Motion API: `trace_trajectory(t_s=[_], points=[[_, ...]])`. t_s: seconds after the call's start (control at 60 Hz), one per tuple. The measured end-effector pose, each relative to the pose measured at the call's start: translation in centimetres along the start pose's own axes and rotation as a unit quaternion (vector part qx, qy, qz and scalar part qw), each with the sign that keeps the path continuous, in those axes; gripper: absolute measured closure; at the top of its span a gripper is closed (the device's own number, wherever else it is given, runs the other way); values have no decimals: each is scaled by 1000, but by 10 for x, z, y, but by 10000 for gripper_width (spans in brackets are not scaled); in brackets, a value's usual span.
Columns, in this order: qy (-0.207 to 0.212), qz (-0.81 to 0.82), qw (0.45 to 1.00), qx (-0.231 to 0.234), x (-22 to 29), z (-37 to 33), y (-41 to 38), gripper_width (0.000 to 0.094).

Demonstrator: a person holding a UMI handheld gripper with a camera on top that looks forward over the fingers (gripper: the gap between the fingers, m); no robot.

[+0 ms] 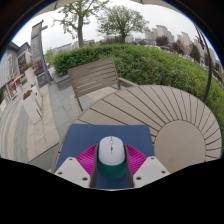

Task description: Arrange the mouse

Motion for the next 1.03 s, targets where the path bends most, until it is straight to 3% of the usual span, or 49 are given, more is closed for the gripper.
trace_trajectory(t_s=[0.117,0.133,0.2,0.233,0.433,0.65,0.95,1.033], points=[[5,-13,1000,-21,-12,6,-6,411],[3,-15,1000,-23,-12,6,-7,373],[-9,-12,999,-43,-8,-6,-3,69],[-13,-12,999,-47,-1,-11,-1,115],[-64,-33,995,-72,17,-132,33,87],[-52,-48,994,-77,24,-257,64,89],[-28,-39,990,-135,24,-295,90,76],[-23,-31,991,-129,24,-297,91,81]])
Point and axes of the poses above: the point between the fingertips, and its own axes, seen from behind it with the camera up: y to the right, x up, z forward, the way the camera looks, the point moved 10 cm from there along -z, backward, against the way the camera looks, and after that the axes turned 12 degrees about -x, right-handed, at the moved point
